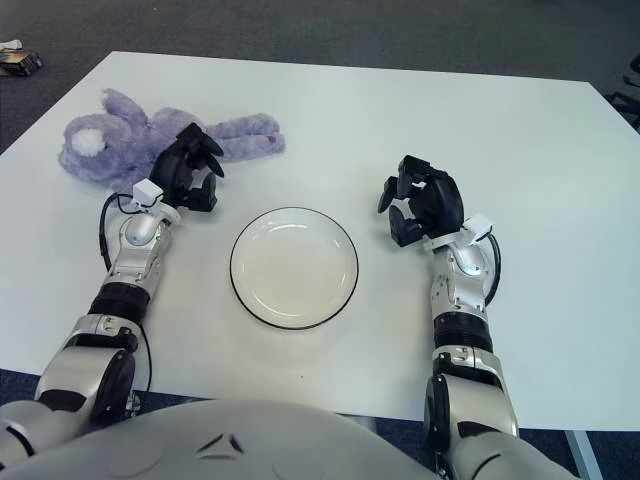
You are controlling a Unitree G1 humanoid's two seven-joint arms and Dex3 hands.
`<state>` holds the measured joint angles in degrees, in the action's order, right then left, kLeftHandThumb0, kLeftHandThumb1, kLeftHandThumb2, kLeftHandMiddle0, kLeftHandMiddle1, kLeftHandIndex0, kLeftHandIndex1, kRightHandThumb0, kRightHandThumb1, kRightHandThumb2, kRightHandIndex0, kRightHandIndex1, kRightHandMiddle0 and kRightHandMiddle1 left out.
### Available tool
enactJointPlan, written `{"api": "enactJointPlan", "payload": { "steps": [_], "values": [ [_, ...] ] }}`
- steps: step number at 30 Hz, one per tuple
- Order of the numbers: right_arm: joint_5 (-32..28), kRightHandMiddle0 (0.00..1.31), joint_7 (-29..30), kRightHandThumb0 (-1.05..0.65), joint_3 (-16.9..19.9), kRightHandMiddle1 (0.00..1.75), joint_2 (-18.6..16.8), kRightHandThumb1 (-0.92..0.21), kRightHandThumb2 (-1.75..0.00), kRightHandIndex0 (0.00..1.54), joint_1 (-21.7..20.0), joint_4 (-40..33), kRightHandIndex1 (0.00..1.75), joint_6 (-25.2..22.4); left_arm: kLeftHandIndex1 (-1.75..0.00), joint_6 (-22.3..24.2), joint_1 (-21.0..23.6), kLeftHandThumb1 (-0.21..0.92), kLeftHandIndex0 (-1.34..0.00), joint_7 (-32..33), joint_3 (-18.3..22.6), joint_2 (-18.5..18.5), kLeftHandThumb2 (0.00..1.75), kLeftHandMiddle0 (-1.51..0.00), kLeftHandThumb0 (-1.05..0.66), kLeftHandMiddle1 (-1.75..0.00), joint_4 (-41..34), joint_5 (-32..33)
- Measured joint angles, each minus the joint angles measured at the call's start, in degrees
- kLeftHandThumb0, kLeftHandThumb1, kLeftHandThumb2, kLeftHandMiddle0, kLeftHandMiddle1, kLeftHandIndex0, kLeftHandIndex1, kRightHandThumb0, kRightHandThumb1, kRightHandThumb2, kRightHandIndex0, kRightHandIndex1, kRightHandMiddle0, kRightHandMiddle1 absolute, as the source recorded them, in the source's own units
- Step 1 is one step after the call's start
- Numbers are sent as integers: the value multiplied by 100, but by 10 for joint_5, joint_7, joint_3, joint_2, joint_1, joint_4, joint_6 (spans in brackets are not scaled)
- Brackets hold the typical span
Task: Put the doll into the plate.
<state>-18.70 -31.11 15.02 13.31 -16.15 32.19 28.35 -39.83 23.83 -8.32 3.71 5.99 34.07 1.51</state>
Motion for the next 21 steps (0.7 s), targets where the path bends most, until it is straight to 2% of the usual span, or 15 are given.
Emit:
{"api": "enactJointPlan", "payload": {
  "steps": [1,7,16,21],
  "values": [
    [3,90,4,0,0,175,0,19,-175,102,-3,5,136,0,-175,-15,0,34,-34,6,3,-2,126,-69,-1,-160,-2,0],
    [16,90,14,0,-1,175,3,19,-175,102,-9,15,136,0,-175,-32,-22,35,-33,16,9,-9,124,-68,-1,-159,-53,5],
    [28,90,36,0,-4,175,3,19,-175,102,-13,17,136,0,-175,-23,-48,41,-30,18,19,-8,116,-66,0,-155,-159,26],
    [32,90,46,0,-7,175,2,19,-175,101,-14,13,137,-1,-175,-2,-91,44,-28,19,24,5,113,-63,0,-157,-239,18]
  ]
}}
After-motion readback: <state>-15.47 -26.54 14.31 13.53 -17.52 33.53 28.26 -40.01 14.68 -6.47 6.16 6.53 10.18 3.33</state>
